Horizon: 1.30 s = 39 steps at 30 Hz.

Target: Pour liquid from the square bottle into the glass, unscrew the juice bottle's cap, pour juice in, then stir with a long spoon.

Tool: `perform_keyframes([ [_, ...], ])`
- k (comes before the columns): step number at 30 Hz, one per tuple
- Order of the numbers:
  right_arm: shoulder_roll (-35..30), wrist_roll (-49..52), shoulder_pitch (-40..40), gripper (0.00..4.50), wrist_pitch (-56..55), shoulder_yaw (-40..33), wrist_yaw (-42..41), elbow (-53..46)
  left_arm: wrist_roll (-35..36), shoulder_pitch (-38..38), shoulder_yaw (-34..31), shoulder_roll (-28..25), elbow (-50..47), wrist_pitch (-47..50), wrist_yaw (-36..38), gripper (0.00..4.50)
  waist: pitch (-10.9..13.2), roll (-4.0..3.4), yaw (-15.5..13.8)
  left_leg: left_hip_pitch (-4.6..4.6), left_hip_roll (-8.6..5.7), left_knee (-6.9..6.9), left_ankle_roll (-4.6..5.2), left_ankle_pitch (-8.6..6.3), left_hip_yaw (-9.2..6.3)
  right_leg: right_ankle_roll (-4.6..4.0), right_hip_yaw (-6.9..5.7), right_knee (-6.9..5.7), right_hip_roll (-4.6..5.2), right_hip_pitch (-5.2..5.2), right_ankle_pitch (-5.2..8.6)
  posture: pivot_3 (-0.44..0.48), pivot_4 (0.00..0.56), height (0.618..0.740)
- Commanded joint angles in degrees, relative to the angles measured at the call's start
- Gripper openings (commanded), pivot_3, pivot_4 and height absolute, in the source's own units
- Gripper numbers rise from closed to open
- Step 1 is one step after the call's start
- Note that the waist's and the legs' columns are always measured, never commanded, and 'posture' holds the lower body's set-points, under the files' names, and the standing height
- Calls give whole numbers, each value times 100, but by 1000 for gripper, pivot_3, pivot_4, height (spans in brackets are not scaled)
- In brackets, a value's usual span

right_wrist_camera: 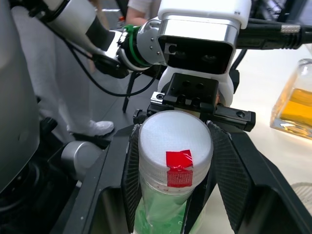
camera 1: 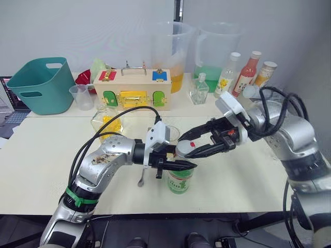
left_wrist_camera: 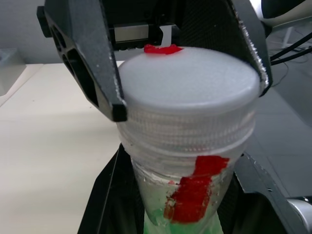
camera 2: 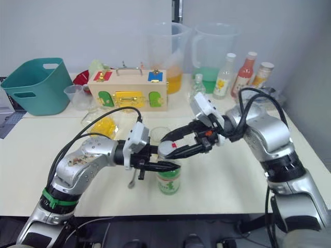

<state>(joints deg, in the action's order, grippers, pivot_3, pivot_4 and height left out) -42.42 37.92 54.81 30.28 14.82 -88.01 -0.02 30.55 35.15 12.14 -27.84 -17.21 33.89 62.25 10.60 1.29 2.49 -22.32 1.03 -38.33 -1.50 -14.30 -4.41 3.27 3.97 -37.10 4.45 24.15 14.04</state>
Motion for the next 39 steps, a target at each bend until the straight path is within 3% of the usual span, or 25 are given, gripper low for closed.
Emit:
perform_keyframes([
  [1, 94, -76, 160, 1658, -157, 290, -448, 97, 105, -100, -151, -53, -277, 110, -187, 1293, 0, 0, 3, 1, 0, 0, 0, 0, 0, 0, 1, -1, 0, 0, 0, 0, 150, 731],
  [6, 270, -1, 296, 1658, -318, 124, -395, 173, 92, -217, -152, -123, -361, 51, -223, 1293, 0, -1, 19, 4, 0, 0, 0, 0, 0, 0, 1, -3, 0, 0, 0, 0, 150, 731],
  [7, 319, 102, 313, 2688, -208, -24, -321, 69, 75, -217, -141, -132, -337, 15, -205, 1293, 0, -1, 23, 5, 1, 0, 0, 0, 0, -1, 0, -3, -1, 1, 0, 0, 150, 731],
  [12, 137, 25, 94, 4336, -13, -461, 102, -408, 49, -174, -68, -115, -252, -81, -169, 1293, 0, -1, -9, 0, -1, -1, 0, 0, -3, -1, 0, -8, 1, 5, -1, 0, 150, 731],
  [13, 44, 9, -13, 4465, 29, -674, 321, -441, 35, -165, -43, -108, -242, -108, -158, 1293, 0, 0, -21, -1, -3, -1, 0, 0, -3, 0, 0, -6, 3, 3, -1, 0, 150, 731],
  [17, -364, 489, -1005, 4465, 669, -1896, 1462, -1304, 6, -65, 15, -60, -41, -215, -78, 1293, 0, 0, -96, -4, -5, -1, 0, 0, -5, 0, -3, -3, 5, 2, -1, 0, 150, 731],
  [24, 6, 1256, -2847, 4465, 1585, -2995, 3985, -3637, -96, 87, 121, 138, 345, -450, 52, 1293, -3, -4, -128, 4, -3, 6, 0, 0, -4, -1, 1, -2, -1, -4, -1, 0, 150, 731],
  [28, 264, 1610, -3343, 4465, 1834, -3040, 5009, -4361, -121, 158, 229, 296, 480, -524, 147, 1293, -3, -4, -155, -3, -8, -12, -3, 2, 3, 2, 5, 4, 5, -9, 0, 0, 150, 731],
  [36, 291, 1981, -3497, 4465, 2046, -2738, 6027, -4777, -240, 281, 320, 410, 691, -651, 362, 1293, -3, -4, -177, -6, -7, -27, -3, 2, 1, 4, 3, 6, 3, -18, 2, 0, 150, 731],
  [39, 283, 2036, -3502, 3613, 2030, -2590, 6227, -4789, -262, 299, 336, 425, 708, -667, 413, 1293, -3, -4, -177, -6, -7, -28, -3, 2, 0, 4, 3, 6, 3, -18, 2, 0, 150, 731],
])
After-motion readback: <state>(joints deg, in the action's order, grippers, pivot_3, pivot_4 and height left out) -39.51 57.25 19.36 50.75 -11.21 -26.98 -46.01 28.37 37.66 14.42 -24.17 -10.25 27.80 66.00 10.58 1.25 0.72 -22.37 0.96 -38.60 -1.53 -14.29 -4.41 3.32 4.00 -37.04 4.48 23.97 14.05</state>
